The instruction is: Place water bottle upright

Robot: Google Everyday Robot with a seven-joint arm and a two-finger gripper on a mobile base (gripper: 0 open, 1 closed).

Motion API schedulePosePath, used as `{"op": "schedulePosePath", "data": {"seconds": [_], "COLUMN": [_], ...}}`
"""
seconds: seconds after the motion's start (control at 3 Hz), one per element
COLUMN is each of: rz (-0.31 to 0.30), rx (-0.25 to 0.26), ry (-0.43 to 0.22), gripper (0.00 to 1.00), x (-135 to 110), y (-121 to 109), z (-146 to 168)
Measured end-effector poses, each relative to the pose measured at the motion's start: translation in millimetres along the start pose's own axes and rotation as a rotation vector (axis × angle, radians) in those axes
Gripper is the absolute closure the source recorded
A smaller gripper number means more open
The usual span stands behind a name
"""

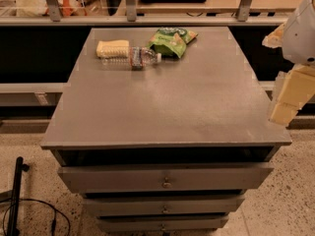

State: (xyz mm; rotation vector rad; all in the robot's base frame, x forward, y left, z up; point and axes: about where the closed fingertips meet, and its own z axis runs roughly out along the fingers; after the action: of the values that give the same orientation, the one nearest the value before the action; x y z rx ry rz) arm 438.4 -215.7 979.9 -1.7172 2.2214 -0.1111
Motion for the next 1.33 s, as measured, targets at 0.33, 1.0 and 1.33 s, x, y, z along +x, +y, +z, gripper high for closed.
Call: {"op": "schedulePosePath", "data": {"seconds": [0.33, 1.0, 1.33], "rz": [-0.004, -0.046, -0.034], "rx": [0.016, 0.029, 0.017], "ry": [-0.014, -0.049, -0.064], "gripper": [0.0, 0.0, 0.0], "x": [-7, -45, -64], "y": [-5, -48, -76], "z": [1, 28, 44]}}
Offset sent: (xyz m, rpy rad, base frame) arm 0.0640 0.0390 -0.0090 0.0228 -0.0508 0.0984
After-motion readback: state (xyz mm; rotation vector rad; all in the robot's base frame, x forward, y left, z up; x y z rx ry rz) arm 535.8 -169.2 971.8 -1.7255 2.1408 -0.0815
